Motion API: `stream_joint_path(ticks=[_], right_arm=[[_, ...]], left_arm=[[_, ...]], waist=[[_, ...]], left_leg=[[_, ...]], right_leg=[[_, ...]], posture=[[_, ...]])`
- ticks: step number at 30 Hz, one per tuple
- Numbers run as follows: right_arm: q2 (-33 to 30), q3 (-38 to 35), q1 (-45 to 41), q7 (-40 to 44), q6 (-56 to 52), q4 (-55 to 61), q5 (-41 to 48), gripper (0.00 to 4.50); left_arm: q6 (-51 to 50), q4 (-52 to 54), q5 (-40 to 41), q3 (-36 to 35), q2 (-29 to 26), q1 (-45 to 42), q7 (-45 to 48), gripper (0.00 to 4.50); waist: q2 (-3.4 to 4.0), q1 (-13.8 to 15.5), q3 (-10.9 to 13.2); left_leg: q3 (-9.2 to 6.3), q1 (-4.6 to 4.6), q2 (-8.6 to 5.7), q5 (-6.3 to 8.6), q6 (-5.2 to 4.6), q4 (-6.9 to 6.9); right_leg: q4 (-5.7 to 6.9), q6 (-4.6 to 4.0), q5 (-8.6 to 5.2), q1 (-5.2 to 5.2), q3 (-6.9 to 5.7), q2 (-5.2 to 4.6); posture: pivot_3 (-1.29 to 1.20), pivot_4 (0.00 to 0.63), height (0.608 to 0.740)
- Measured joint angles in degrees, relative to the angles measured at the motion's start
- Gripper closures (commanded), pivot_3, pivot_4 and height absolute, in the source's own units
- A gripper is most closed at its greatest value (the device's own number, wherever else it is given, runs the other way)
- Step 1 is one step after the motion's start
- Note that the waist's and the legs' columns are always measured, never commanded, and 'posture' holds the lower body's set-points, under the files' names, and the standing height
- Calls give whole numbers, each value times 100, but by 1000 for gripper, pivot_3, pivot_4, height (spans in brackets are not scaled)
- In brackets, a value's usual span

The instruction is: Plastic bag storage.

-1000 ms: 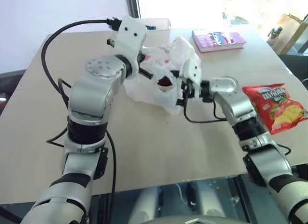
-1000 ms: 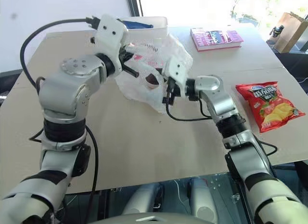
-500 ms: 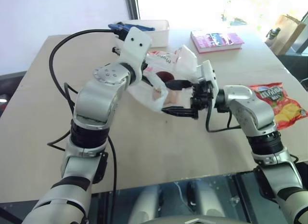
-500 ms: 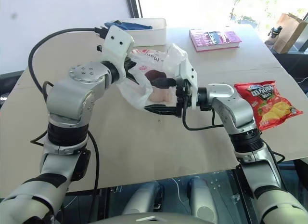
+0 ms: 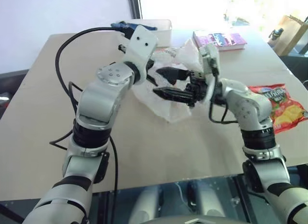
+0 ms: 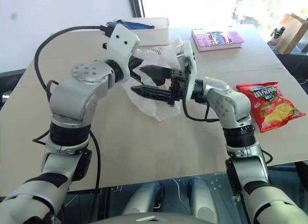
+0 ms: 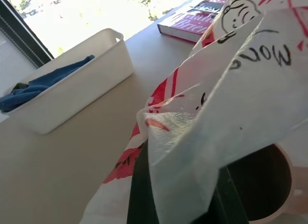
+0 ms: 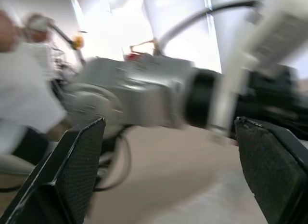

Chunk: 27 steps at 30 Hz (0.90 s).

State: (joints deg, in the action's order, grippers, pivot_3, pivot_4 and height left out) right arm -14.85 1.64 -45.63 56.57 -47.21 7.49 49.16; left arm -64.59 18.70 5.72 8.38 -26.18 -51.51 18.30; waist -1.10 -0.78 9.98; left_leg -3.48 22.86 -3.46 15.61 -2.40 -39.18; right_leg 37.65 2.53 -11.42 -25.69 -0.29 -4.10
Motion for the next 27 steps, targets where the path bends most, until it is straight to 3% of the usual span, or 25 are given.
stream_joint_path(ticks=[3,7,15,23,27], right_arm=[[-148,-398,-69,-344,-1020,280,1229,147],[-135,-692,-187,-870,-1450,321,2028,147],[704,-1217,-338,-2141,-1081,110,3140,147],[748,-1489,-450,-2716,-620,232,3576,147],[138,-1203,-68,-2817,-763,721,3420,147]], left_arm=[[67,-149,-32,11,-70,0,0,4500],[324,-172,-60,22,-60,-1,23,4500],[645,-170,-121,355,-113,-17,230,4500],[992,-779,-775,1291,-565,1156,305,4500],[1338,-1119,-1185,1479,-616,1447,205,4500]], waist=[[0,5,0],[0,-1,0],[1,-2,0],[4,-6,-2],[4,40,-2]], left_leg=[[-2,-4,1,0,1,-1],[0,-4,3,0,1,0],[4,-4,2,-1,0,0],[8,-7,2,-1,-1,4],[6,-3,-2,0,-3,3]], right_leg=[[8,0,0,0,1,-5],[8,0,0,-1,3,-7],[10,0,0,-3,6,-2],[11,0,0,-4,8,2],[6,0,0,-1,4,-5]], posture=[[0,150,740],[0,150,740],[0,150,740],[0,150,740],[0,150,740]])
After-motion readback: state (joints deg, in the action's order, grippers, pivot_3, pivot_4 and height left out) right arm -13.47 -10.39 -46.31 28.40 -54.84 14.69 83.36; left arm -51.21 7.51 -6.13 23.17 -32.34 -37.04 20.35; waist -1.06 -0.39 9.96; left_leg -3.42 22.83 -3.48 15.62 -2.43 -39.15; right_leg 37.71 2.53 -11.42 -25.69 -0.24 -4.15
